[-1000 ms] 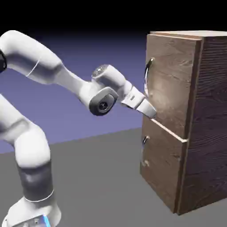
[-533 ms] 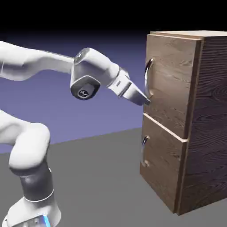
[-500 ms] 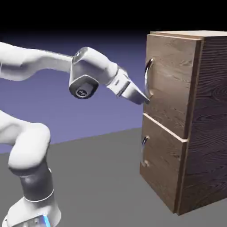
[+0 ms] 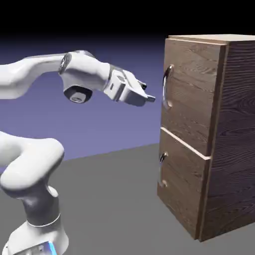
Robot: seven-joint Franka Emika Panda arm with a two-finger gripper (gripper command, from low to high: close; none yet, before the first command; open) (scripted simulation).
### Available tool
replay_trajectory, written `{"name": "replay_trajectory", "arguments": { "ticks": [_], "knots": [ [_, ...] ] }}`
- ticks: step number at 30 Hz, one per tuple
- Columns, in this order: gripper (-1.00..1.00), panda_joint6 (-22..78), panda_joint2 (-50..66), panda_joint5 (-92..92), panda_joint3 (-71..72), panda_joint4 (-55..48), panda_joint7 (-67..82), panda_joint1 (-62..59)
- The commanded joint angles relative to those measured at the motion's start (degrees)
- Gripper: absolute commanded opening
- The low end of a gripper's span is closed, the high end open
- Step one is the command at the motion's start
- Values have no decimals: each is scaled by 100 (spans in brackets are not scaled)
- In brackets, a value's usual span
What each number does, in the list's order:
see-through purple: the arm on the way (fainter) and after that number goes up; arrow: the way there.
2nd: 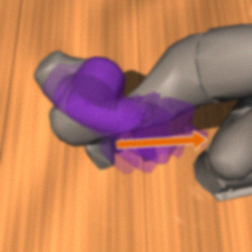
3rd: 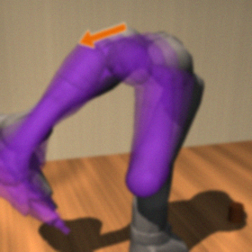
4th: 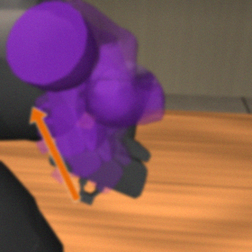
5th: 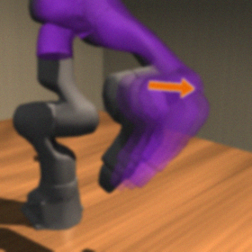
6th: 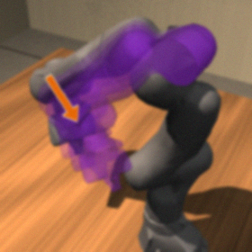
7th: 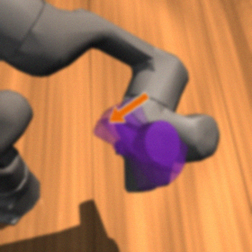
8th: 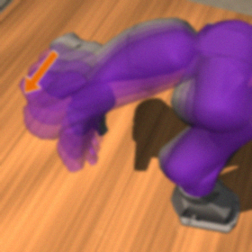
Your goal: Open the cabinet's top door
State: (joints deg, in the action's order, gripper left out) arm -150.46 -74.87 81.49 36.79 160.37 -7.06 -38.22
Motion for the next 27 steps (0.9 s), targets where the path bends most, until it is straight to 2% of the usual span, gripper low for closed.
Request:
{"name": "replay_trajectory", "arguments": {
  "ticks": [1,20,22,27],
  "knots": [
    [0,72,-129,250,113,-2,108,-119],
    [0,1441,-2582,4985,2250,-39,2165,-2380],
    [0,1458,-2613,5045,2278,-39,2191,-2409],
    [0,1807,-2611,5664,2561,-709,2159,-3452]
  ]
}}
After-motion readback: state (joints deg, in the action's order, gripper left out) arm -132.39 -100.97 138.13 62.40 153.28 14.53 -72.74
